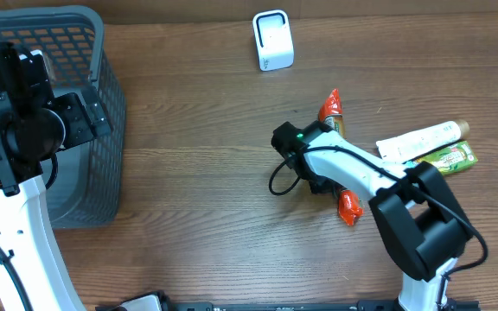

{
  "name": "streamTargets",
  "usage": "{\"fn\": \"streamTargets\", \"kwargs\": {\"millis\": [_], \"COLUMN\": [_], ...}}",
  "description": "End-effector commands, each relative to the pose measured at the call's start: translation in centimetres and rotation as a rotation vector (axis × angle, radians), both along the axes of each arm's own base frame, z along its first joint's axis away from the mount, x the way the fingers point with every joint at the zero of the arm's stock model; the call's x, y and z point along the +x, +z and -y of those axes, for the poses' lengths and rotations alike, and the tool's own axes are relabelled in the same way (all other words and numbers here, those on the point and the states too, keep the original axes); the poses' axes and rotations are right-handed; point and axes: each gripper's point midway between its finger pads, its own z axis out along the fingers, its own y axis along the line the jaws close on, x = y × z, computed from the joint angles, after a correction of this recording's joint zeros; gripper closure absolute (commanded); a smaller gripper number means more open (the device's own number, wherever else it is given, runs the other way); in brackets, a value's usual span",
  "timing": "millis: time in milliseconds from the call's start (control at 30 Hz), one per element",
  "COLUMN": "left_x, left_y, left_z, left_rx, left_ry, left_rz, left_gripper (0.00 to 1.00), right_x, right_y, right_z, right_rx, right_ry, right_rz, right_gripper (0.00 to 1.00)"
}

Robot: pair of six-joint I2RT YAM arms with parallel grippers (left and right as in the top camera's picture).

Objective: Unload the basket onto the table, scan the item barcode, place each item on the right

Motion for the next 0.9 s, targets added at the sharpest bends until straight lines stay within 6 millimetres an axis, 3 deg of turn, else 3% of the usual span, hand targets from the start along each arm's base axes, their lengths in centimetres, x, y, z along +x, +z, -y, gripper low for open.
{"fn": "streamTargets", "kwargs": {"millis": [0, 133, 233, 300, 367, 400, 433, 500, 667, 867], "left_x": [0.2, 0.2, 0.2, 0.2, 0.2, 0.2, 0.2, 0.2, 0.2, 0.2], "left_y": [-0.1, -0.1, -0.1, -0.1, -0.1, -0.1, -0.1, -0.1, -0.1, -0.1], "left_z": [0.0, 0.0, 0.0, 0.0, 0.0, 0.0, 0.0, 0.0, 0.0, 0.0], "left_rx": [-0.008, -0.008, -0.008, -0.008, -0.008, -0.008, -0.008, -0.008, -0.008, -0.008], "left_ry": [0.003, 0.003, 0.003, 0.003, 0.003, 0.003, 0.003, 0.003, 0.003, 0.003], "left_rz": [0.002, 0.002, 0.002, 0.001, 0.002, 0.002, 0.001, 0.002, 0.002, 0.001], "left_gripper": [0.0, 0.0, 0.0, 0.0, 0.0, 0.0, 0.0, 0.0, 0.0, 0.0], "right_x": [-0.1, -1.3, -2.5, -3.5, -4.5, -5.0, -5.6, -6.0, -4.5, -1.7], "right_y": [-1.7, -2.2, -2.5, -2.7, -2.8, -2.8, -2.8, -2.5, 0.6, 5.1], "right_z": [-0.8, -3.4, -6.1, -7.9, -9.2, -9.9, -10.7, -11.7, -12.7, -12.3], "right_rx": [-0.039, 0.002, 0.049, 0.073, 0.079, 0.084, 0.096, 0.121, 0.166, 0.295], "right_ry": [0.0, 0.056, 0.11, 0.157, 0.2, 0.222, 0.242, 0.233, 0.147, 0.12], "right_rz": [-0.004, -0.028, -0.042, -0.05, -0.055, -0.058, -0.064, -0.059, -0.005, 0.012], "right_gripper": [0.96, 0.96, 0.86, 0.69, 0.44, 0.24, 0.13, 0.04, 0.0, 0.0]}}
